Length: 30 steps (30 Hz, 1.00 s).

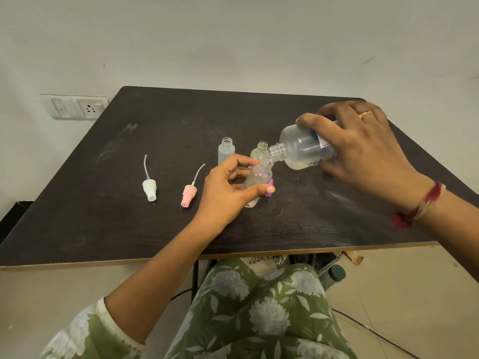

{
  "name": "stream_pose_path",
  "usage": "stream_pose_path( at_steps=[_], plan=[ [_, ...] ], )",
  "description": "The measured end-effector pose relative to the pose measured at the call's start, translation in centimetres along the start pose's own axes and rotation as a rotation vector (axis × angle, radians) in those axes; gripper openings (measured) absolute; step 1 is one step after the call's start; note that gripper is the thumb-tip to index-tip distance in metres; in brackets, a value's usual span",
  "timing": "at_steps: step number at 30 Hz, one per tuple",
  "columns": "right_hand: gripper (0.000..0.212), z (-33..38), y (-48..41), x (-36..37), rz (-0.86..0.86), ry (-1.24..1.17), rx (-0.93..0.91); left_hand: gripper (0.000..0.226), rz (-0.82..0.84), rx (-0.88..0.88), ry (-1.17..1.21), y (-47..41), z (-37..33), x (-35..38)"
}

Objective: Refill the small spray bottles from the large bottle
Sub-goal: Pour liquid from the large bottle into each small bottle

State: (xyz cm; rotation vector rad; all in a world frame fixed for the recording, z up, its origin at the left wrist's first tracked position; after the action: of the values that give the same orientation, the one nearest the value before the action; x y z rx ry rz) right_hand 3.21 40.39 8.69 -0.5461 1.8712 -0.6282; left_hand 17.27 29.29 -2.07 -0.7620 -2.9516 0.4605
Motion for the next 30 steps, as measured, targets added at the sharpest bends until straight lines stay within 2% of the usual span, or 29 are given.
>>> stream_pose_path(
  at_steps=[30],
  plan=[
    [0.059,0.25,-0.28,-0.18,-0.046,0.024,-0.057,0.044,0.008,0.013,0.015,0.23,-0.36,-0.14]
  ],
)
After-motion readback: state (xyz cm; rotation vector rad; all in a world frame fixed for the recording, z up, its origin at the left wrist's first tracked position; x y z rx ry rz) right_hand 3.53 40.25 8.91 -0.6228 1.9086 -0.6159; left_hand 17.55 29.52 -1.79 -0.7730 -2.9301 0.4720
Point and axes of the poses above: each hand's wrist, its own y-axis away from the middle knuckle, its own x-axis out of the palm, z = x × y, the point moved 7 cm from there along -y, towards the middle knuckle, and after that the axes turned 9 degrees about -z, right-handed, at the moved point
